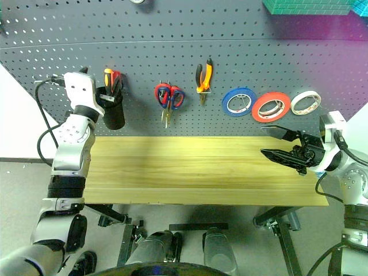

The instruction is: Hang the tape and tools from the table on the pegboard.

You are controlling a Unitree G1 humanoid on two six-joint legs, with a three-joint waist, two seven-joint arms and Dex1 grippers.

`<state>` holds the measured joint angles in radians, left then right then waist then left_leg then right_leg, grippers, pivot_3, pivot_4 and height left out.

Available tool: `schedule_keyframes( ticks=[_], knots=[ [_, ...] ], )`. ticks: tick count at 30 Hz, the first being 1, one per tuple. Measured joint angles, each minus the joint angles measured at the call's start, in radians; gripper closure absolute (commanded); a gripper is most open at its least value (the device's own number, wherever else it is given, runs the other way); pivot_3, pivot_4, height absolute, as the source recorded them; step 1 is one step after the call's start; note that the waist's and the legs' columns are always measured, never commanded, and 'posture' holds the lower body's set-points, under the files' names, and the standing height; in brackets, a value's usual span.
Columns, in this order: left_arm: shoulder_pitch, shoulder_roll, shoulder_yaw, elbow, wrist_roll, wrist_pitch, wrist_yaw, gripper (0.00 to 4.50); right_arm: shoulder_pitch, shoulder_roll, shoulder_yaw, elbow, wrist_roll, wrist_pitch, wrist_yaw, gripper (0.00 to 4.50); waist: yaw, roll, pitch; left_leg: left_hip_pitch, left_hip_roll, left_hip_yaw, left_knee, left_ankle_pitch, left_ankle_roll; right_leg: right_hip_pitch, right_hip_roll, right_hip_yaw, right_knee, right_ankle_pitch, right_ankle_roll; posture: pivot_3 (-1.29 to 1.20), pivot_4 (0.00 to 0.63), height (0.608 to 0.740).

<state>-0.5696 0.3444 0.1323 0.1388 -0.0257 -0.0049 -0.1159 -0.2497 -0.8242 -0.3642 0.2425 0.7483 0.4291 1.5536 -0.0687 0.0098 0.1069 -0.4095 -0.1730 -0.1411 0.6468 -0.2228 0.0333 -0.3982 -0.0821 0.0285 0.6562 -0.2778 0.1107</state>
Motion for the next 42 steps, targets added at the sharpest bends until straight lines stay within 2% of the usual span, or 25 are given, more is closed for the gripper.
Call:
schedule_keyframes(
  ticks=[4, 11, 16, 21, 25, 31, 37, 42],
  knots=[
    [-0.034, -0.004, -0.01, -0.065, 0.0, 0.018, -0.016, 0.01, -0.019, 0.0, 0.002, 0.008, -0.002, 0.0, 0.004, 0.0, 0.0, 0.0, 0.0, 0.0, 0.0, 0.0, 0.0, 0.0, 0.0, 0.0, 0.0, 0.0, 0.0, 0.0, 0.0, -0.13, 0.066, 0.74],
    [-0.04, -0.044, -0.155, -0.134, -0.088, 0.161, -0.238, 0.01, -0.043, 0.028, 0.01, 0.02, -0.012, -0.016, 0.002, 0.0, 0.001, 0.0, 0.0, 0.0, 0.0, 0.0, 0.0, 0.0, 0.0, 0.001, 0.0, 0.0, 0.0, 0.0, 0.0, -0.12, 0.047, 0.74],
    [-0.04, -0.049, -0.202, -0.164, -0.196, 0.305, -0.403, 0.01, -0.047, 0.066, 0.025, 0.02, -0.02, -0.032, -0.012, 0.0, -0.002, 0.004, -0.005, 0.0, 0.0, 0.0, 0.0, 0.0, 0.0, 0.0, 0.0, 0.0, 0.0, 0.0, 0.0, -0.12, 0.029, 0.74],
    [0.044, 0.024, -0.246, -0.237, -0.325, 0.475, -0.607, 0.01, -0.063, 0.082, 0.035, 0.029, -0.027, -0.048, -0.021, 0.0, -0.003, 0.009, -0.015, 0.001, 0.0, 0.0, 0.0, 0.0, 0.0, 0.0, 0.001, 0.001, 0.001, 0.0, 0.0, -0.12, 0.012, 0.74],
    [0.114, 0.066, -0.247, -0.284, -0.466, 0.63, -0.729, 0.01, -0.068, 0.1, 0.04, 0.038, -0.032, -0.066, -0.026, 0.0, -0.001, 0.008, -0.02, 0.002, 0.0, -0.001, 0.001, 0.001, -0.001, 0.001, 0.001, 0.0, 0.002, 0.0, 0.0, -0.12, 0.0, 0.74],
    [0.196, 0.136, -0.235, -0.261, -0.477, 0.637, -0.799, 0.01, -0.067, 0.121, 0.044, 0.047, -0.047, -0.092, -0.035, 0.0, -0.002, 0.012, -0.034, 0.004, 0.0, 0.0, 0.001, 0.001, -0.001, 0.003, 0.001, 0.001, 0.002, 0.0, -0.001, -0.11, 0.0, 0.74],
    [0.25, 0.156, -0.187, -0.143, -0.477, 0.588, -0.84, 0.01, -0.059, 0.131, 0.06, 0.091, -0.086, -0.138, -0.035, 0.0, 0.0, 0.012, -0.037, 0.004, 0.0, -0.001, 0.001, 0.0, -0.001, 0.001, 0.0, 0.001, 0.002, 0.0, -0.001, -0.1, 0.0, 0.74],
    [0.279, 0.153, -0.152, -0.135, -0.477, 0.537, -0.845, 0.01, -0.039, 0.145, 0.086, 0.114, -0.132, -0.188, -0.036, 0.0, 0.001, 0.012, -0.038, 0.004, 0.0, -0.001, 0.0, 0.0, -0.001, 0.001, 0.0, 0.001, 0.002, 0.0, -0.001, -0.1, 0.0, 0.74]
  ],
)
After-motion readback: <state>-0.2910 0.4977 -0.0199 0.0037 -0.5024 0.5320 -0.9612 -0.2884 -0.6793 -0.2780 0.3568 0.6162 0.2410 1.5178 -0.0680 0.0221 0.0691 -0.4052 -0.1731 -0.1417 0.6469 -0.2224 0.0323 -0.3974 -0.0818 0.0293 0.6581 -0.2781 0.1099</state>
